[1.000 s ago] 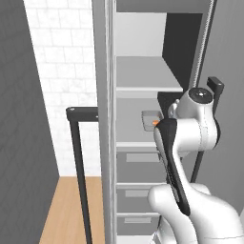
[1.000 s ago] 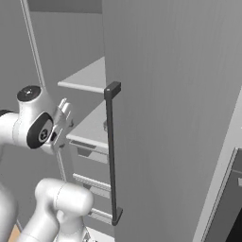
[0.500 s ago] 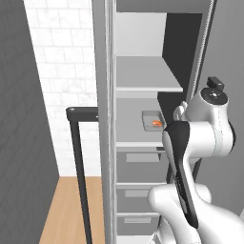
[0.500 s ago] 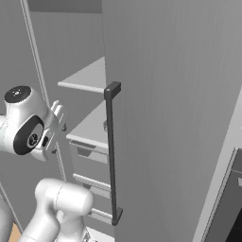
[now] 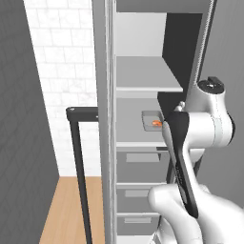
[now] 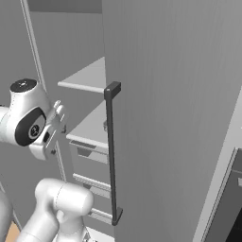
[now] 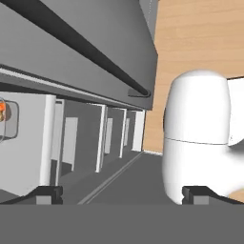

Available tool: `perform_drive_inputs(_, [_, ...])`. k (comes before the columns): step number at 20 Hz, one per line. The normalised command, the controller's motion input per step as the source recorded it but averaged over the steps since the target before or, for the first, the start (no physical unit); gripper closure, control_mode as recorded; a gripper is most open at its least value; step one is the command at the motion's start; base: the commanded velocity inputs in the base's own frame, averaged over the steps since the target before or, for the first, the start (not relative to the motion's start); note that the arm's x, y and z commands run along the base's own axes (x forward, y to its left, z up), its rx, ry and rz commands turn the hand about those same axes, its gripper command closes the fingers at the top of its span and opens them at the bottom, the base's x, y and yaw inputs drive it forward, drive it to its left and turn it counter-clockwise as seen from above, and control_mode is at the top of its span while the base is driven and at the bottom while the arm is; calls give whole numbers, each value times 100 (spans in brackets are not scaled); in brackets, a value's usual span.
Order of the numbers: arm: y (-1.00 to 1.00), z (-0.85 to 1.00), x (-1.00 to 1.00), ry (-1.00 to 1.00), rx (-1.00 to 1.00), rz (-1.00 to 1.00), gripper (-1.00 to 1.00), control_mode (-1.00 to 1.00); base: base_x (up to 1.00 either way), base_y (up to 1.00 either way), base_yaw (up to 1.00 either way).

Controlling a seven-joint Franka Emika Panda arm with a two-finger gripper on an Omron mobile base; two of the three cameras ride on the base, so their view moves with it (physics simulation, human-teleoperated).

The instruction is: Take the meat container that has the shrimp and place it on the second highest rack of the freezer. Then take the vegetable container that has the broccoli and sweet potato and place it on the highest rack of the freezer.

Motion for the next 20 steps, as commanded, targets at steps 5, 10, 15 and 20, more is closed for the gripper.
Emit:
perform_drive_inputs(5, [0, 0, 0, 0, 0, 0, -100, 100, -91, -8, 0])
perform_drive_inputs(10, [0, 0, 0, 0, 0, 0, -100, 100, -71, -71, -18])
perform_drive_inputs(15, [0, 0, 0, 0, 0, 0, -100, 100, -19, -100, -27])
perform_drive_inputs(20, [0, 0, 0, 0, 0, 0, -100, 100, -11, -100, -23])
